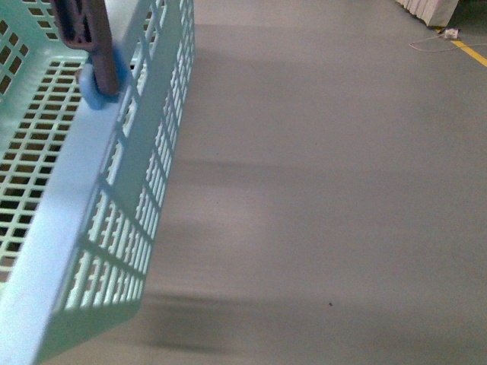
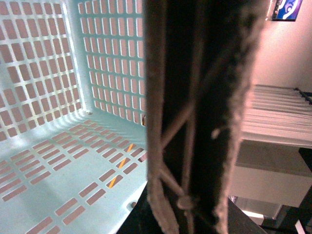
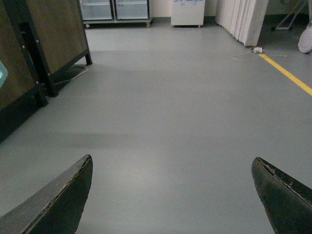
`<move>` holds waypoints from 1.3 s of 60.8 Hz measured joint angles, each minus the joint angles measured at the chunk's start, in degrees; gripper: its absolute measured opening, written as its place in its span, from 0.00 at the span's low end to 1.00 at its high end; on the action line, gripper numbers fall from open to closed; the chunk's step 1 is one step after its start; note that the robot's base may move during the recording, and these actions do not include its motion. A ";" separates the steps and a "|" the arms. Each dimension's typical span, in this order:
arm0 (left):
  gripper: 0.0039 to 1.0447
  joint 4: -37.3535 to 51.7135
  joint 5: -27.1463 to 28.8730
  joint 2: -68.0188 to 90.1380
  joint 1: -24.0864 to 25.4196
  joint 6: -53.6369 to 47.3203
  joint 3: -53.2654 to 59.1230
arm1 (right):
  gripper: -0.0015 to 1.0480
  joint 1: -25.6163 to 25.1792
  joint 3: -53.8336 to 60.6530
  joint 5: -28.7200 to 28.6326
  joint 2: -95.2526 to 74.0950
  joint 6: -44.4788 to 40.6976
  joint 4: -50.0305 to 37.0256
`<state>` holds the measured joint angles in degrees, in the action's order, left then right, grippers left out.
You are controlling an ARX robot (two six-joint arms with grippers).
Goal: Pick lemon and mango into basket
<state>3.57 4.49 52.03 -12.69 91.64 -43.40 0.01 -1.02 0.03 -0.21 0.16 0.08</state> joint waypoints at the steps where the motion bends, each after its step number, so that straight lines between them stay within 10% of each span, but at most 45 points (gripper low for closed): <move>1: 0.06 -0.02 0.02 -0.15 -0.02 -0.13 -0.09 | 0.92 0.00 0.02 0.00 0.00 0.00 0.00; 79: 0.05 -0.50 0.04 -0.17 -0.07 -0.50 -0.17 | 0.92 0.00 0.00 -0.02 0.00 0.02 0.00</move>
<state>3.07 4.54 51.86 -12.75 91.13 -43.57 0.01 -1.02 0.01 -0.21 0.19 0.08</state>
